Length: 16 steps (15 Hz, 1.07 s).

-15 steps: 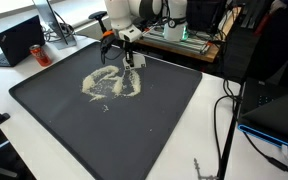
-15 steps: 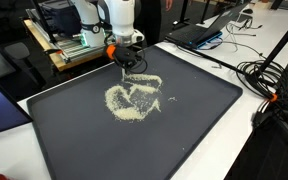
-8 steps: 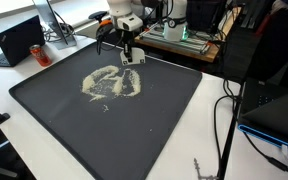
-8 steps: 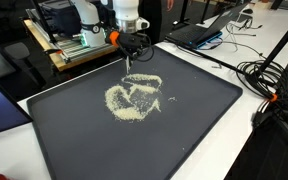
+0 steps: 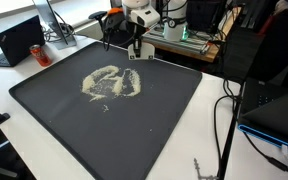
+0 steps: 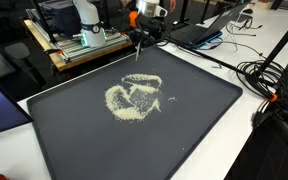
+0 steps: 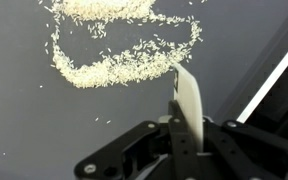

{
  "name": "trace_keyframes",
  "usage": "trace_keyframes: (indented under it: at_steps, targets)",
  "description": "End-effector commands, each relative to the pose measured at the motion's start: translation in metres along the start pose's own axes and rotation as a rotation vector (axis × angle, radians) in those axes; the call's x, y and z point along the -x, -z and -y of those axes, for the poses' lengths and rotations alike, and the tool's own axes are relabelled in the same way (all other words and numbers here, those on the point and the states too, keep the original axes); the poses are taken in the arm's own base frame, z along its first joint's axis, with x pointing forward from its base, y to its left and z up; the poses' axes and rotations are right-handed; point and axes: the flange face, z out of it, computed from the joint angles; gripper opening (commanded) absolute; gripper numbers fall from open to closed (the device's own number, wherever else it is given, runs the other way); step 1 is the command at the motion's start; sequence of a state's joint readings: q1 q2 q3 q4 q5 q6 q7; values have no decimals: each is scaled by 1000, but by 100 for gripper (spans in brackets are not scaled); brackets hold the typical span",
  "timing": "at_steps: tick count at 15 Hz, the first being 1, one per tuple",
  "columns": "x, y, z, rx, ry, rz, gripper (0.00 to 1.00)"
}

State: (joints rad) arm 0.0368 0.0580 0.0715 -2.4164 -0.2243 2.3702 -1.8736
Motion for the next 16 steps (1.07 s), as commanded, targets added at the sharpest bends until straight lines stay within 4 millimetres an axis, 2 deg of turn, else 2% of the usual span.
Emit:
trace_keyframes:
  at_steps: [1, 4, 10, 16]
  targets:
    - [-23, 25, -28, -41, -12, 63, 1]
    - [-39, 39, -47, -54, -35, 83, 1]
    - [-49, 62, -74, -50, -161, 103, 1]
    - [-35, 91, -81, 12, -439, 86, 1]
